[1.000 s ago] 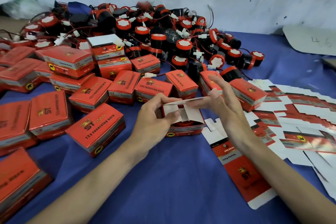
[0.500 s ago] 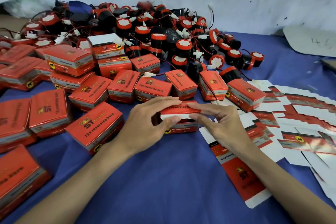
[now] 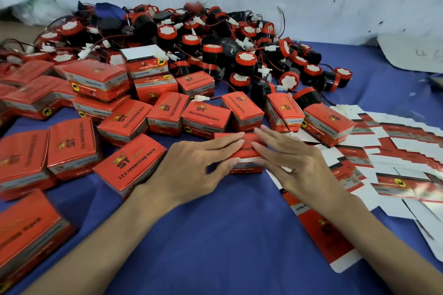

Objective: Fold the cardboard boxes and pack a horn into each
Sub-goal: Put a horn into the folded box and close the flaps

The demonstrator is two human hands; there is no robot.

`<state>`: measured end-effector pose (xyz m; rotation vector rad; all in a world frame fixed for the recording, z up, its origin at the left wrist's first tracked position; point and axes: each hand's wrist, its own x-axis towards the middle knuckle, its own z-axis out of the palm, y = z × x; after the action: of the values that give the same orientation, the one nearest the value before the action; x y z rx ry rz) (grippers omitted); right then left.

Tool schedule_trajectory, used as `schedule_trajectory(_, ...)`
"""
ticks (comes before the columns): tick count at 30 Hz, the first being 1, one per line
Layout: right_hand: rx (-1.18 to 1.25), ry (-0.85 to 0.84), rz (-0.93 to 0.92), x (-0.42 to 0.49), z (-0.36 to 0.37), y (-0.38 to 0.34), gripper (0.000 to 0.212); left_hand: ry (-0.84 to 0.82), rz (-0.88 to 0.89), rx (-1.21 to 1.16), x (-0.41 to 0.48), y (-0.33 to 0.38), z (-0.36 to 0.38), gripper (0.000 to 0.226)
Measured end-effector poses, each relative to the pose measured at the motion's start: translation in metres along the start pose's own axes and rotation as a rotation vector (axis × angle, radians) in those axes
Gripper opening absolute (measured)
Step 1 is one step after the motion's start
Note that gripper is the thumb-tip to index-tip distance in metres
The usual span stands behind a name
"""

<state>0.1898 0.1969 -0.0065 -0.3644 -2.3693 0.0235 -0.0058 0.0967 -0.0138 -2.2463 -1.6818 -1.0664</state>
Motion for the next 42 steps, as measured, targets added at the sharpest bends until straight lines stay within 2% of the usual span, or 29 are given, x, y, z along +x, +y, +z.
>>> schedule_trajectory(4,0.055,0.003,-0.043,-0.001,0.005,-0.001,0.029,0.011,0.018,0.028,-0.001,-0.001,0.003,0.041)
schedule_trajectory(7,-0.019,0.021,-0.103,-0.003,0.009,-0.001,0.024,0.046,0.026,0.059,0.0,0.0,0.007,0.039)
schedule_trajectory(10,-0.085,-0.043,-0.14,-0.005,0.011,-0.003,0.023,0.06,0.05,0.084,0.0,0.001,0.007,0.036)
schedule_trajectory(14,0.055,-0.313,0.072,-0.003,0.0,-0.008,0.04,0.091,0.058,0.17,-0.001,0.001,0.005,0.03)
schedule_trajectory(16,0.077,-0.364,0.167,0.003,-0.014,-0.012,0.041,0.111,0.036,0.235,-0.002,0.004,0.004,0.029)
schedule_trajectory(18,-0.146,-0.333,0.254,0.006,-0.036,-0.012,0.047,0.143,-0.023,0.301,-0.001,0.008,0.003,0.026)
schedule_trajectory(19,-0.297,-0.367,0.323,0.006,-0.049,-0.013,0.063,0.164,-0.059,0.327,-0.001,0.009,0.002,0.023)
schedule_trajectory(21,-0.511,-0.627,0.472,0.002,-0.067,-0.02,0.096,0.203,-0.106,0.375,0.0,0.011,0.001,0.022)
schedule_trajectory(23,-0.527,-0.871,0.544,-0.015,-0.059,-0.035,0.111,0.223,-0.075,0.386,0.0,0.014,0.003,0.023)
schedule_trajectory(24,-0.528,-0.929,0.567,-0.023,-0.049,-0.047,0.111,0.229,-0.036,0.354,0.0,0.016,0.005,0.024)
schedule_trajectory(25,-0.542,-0.933,0.572,-0.029,-0.04,-0.056,0.107,0.228,0.008,0.297,0.001,0.019,0.007,0.023)
schedule_trajectory(26,-0.558,-0.866,0.562,-0.032,-0.034,-0.061,0.097,0.214,0.05,0.222,0.001,0.023,0.009,0.022)
schedule_trajectory(28,-0.585,-0.849,0.584,-0.034,-0.03,-0.066,0.071,0.138,0.112,0.087,0.0,0.029,0.014,0.022)
schedule_trajectory(30,-0.647,-0.848,0.556,-0.026,-0.028,-0.068,0.061,0.038,0.132,0.008,-0.003,0.033,0.017,0.024)
schedule_trajectory(32,-0.604,-0.844,0.537,-0.025,-0.023,-0.072,0.051,-0.037,0.11,-0.038,-0.007,0.032,0.018,0.026)
schedule_trajectory(35,-0.706,-0.791,0.431,-0.02,-0.023,-0.078,0.048,-0.059,-0.01,-0.11,-0.008,0.029,0.017,0.031)
schedule_trajectory(37,-0.663,-0.744,0.332,-0.024,-0.025,-0.078,0.05,-0.034,-0.09,-0.193,-0.006,0.027,0.015,0.033)
schedule_trajectory(39,-0.635,-0.587,0.236,-0.017,-0.036,-0.073,0.047,-0.002,-0.17,-0.326,-0.004,0.028,0.013,0.034)
schedule_trajectory(40,-0.592,-0.507,0.223,-0.011,-0.046,-0.067,0.055,0.014,-0.224,-0.413,-0.002,0.029,0.011,0.035)
schedule_trajectory(42,-0.344,-0.348,0.206,0.006,-0.071,-0.047,0.063,0.024,-0.378,-0.649,0.001,0.032,0.007,0.036)
